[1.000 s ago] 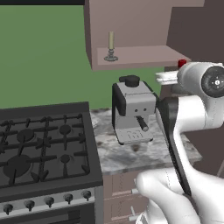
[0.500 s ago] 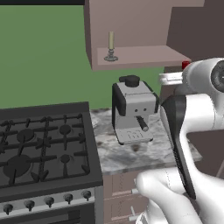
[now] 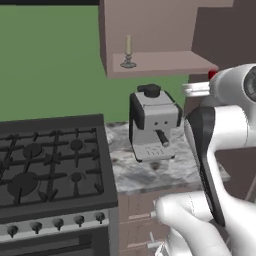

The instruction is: Get the candle and the liquor from the cabinet and move them to the dining counter.

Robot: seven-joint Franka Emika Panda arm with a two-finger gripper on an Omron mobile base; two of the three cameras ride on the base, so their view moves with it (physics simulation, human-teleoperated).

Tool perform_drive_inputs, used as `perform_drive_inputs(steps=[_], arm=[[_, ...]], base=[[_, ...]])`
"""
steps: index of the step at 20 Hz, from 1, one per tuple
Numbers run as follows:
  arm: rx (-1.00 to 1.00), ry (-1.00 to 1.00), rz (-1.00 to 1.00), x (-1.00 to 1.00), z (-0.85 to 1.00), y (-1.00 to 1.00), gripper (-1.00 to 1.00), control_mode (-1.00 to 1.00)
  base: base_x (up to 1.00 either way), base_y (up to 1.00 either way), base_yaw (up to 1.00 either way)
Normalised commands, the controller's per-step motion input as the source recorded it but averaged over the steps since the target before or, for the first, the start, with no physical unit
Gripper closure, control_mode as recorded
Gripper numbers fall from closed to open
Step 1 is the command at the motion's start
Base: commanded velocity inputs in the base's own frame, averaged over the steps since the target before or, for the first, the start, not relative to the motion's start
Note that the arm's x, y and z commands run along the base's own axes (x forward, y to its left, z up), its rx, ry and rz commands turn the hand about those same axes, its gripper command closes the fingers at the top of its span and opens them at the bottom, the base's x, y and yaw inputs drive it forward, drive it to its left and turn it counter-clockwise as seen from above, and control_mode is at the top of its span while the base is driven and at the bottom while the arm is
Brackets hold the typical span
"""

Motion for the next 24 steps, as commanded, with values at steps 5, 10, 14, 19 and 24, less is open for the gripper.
perform_drive_inputs(steps=[5,10,14,19,24], arm=[[0.00,0.00,0.00,0.00,0.00,0.00,1.00,1.00],[0.00,0.00,0.00,0.00,0.00,0.00,1.00,1.00],[0.00,0.00,0.00,0.00,0.00,0.00,1.00,1.00],[0.00,0.00,0.00,0.00,0.00,0.00,1.00,1.00],[0.00,0.00,0.00,0.00,0.00,0.00,1.00,1.00]], base=[[-0.86,0.24,0.58],[-0.29,0.32,0.92],[-0.10,0.19,1.00],[-0.12,0.03,1.00],[-0.07,0.00,1.00]])
